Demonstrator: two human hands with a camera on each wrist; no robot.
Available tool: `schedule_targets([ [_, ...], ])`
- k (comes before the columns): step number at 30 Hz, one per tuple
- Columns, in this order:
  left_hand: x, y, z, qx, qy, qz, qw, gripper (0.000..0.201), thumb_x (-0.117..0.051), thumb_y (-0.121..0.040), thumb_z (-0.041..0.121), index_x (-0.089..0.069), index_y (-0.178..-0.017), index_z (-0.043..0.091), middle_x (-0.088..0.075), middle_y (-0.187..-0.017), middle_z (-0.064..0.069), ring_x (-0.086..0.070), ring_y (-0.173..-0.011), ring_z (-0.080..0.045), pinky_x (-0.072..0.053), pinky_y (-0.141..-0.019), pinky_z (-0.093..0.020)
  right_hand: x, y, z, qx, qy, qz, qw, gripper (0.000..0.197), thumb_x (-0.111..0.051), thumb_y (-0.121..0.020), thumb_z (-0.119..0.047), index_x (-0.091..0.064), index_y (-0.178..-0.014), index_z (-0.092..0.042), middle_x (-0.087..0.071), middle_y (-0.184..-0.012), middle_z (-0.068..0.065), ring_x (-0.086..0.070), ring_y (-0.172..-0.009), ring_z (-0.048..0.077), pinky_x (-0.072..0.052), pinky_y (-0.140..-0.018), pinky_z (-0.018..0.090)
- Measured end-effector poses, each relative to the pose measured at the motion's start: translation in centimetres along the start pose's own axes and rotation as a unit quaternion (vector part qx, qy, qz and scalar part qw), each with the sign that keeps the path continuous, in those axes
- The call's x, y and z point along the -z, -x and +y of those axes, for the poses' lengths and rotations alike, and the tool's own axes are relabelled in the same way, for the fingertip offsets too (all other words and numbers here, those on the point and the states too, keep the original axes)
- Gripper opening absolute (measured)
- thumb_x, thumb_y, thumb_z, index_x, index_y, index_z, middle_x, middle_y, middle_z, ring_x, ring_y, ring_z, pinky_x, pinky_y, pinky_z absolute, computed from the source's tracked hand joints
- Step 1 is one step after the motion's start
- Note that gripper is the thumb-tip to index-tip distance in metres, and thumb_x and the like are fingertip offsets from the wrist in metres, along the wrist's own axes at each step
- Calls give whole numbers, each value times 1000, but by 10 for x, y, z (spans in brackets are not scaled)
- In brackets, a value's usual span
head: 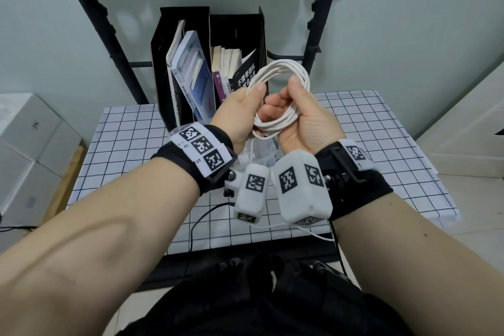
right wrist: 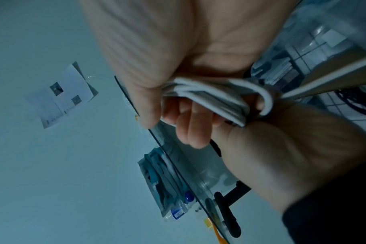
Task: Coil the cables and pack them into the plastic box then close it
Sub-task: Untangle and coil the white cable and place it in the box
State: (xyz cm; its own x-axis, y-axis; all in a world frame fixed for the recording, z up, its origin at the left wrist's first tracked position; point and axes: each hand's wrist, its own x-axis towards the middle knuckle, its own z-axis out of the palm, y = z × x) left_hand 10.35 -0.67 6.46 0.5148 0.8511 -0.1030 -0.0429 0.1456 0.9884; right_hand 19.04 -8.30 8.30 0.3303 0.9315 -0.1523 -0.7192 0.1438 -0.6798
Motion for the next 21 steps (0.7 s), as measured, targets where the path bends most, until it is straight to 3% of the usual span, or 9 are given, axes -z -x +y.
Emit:
schedule_targets([
  [3, 1, -4, 4, 36, 48, -29, 998, 28, -47, -98, 28, -66, -100, 8, -68, -78, -6, -63, -71, -20, -52, -64, -30, 1, 0, -1, 4, -11, -46, 999, 16, -53, -94, -16, -59, -87, -3, -68, -79, 12, -70, -62, 14, -58, -64, 28],
  [6, 0, -8, 6, 70, 70, -46, 994, 24, -51, -93, 22, -70, -104, 13, -67, -84, -10, -60, -82, -27, -47, -83, -43, 1, -2, -2, 7, -1, -74, 997, 12, -54, -91, -10, -60, -93, 0, -70, -84, 12, -72, -71, 14, -57, -74, 29],
  [8, 0, -9, 5, 97, 103, -55, 988, 22, -52, -92, 23, -71, -97, 13, -66, -80, -10, -58, -80, -27, -40, -88, -48, 0, -3, -3, 9, 34, -71, 997, 19, -54, -93, -16, -60, -92, 2, -70, -83, 13, -71, -71, 14, -57, -75, 31],
  [10, -2, -6, 6, 115, 124, -58, 984, 20, -53, -94, 29, -66, -89, 14, -62, -63, -2, -58, -65, -17, -43, -79, -37, -2, -3, -4, 14, 62, -54, 996, 29, -51, -96, -25, -60, -78, -4, -70, -77, 12, -70, -62, 15, -56, -69, 34],
  [11, -3, -5, 6, 120, 133, -54, 982, 19, -50, -96, 29, -61, -89, 15, -56, -51, 3, -54, -54, -11, -45, -69, -28, -4, -3, -5, 18, 74, -39, 996, 36, -48, -98, -28, -58, -70, -7, -69, -71, 11, -68, -56, 16, -55, -65, 34],
  [13, -4, -4, 4, 123, 139, -53, 981, 20, -43, -101, 27, -52, -88, 15, -44, -40, 7, -45, -41, -7, -44, -53, -22, -7, -2, -6, 34, 103, -7, 994, 46, -42, -101, -33, -50, -62, -9, -64, -55, 9, -61, -45, 16, -52, -57, 30],
  [18, -7, 2, -1, 124, 60, -79, 987, 42, -37, -100, 41, -46, -69, 15, -49, -45, 5, -49, -42, -10, -43, -48, -23, -11, -1, -7, 69, 130, 59, 987, 45, -43, -100, -42, -40, -65, -12, -43, -39, 5, -41, -35, 19, -39, -48, 26],
  [19, -7, 2, -1, 125, 47, -83, 988, 45, -37, -100, 43, -46, -65, 15, -52, -48, 3, -51, -44, -12, -43, -49, -24, -11, -2, -8, 68, 120, 64, 988, 46, -43, -100, -43, -40, -64, -13, -38, -39, 3, -34, -34, 17, -35, -45, 25],
  [21, -6, 2, -2, 122, 36, -90, 988, 48, -43, -94, 49, -53, -64, 12, -57, -64, -9, -53, -58, -21, -46, -66, -34, -12, -2, -10, 67, 90, 66, 991, 47, -42, -101, -42, -38, -63, -14, -30, -38, 0, -25, -31, 14, -32, -42, 23],
])
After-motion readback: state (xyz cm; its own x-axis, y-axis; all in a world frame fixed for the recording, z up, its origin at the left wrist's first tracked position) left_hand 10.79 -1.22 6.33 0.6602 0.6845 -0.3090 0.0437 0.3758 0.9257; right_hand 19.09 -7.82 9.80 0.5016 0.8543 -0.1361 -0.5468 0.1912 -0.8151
